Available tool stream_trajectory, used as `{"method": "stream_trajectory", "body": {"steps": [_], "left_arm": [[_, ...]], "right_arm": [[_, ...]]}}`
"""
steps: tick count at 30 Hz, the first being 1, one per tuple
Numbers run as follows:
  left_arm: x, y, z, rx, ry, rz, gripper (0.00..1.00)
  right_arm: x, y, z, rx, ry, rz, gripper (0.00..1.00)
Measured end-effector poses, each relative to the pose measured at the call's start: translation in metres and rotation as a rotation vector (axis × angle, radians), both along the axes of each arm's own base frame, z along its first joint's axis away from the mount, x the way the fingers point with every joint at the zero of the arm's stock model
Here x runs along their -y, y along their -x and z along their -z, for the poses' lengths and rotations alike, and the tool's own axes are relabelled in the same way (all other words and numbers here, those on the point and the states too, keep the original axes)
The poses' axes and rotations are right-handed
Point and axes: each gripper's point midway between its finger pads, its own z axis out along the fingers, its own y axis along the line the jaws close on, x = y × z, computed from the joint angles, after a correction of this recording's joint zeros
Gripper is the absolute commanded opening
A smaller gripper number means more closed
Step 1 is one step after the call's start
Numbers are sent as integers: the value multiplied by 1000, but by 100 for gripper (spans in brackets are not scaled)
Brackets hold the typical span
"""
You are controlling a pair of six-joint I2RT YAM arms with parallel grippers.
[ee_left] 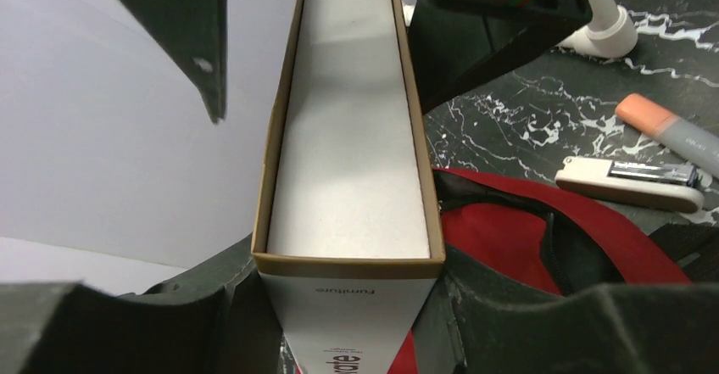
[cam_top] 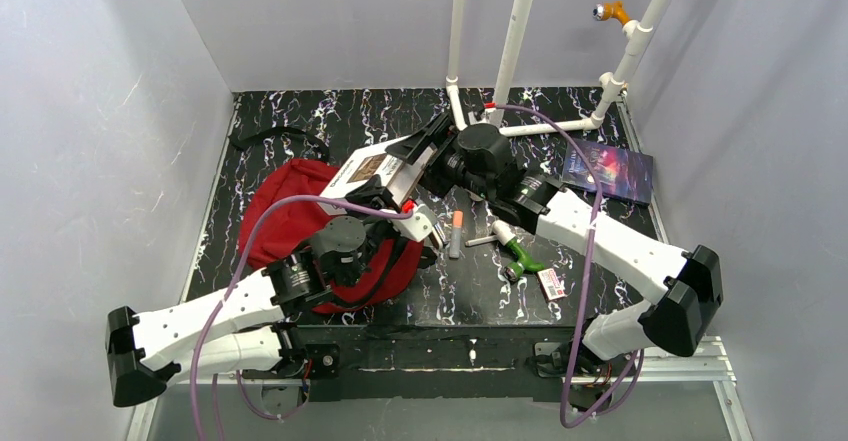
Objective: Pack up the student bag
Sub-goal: Pick up the book from the center of the board.
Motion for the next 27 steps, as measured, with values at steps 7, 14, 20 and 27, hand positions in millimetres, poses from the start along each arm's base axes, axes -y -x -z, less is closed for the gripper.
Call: {"method": "stream_trajectory", "body": {"steps": [7, 14, 20, 27], "left_arm": [[4, -2, 7, 5, -65, 9, 28], [4, 11, 22, -86, -76, 70, 90], [9, 66, 7, -307, 152, 301, 98], [-5, 97, -15, -550, 405, 267, 98]], "right_arm": [[2, 1, 23, -66, 35, 54, 48], [2, 3, 41, -107, 10, 80, 33], [12, -4, 59, -59, 91, 81, 22], [26, 1, 60, 191, 317, -71, 17]]}}
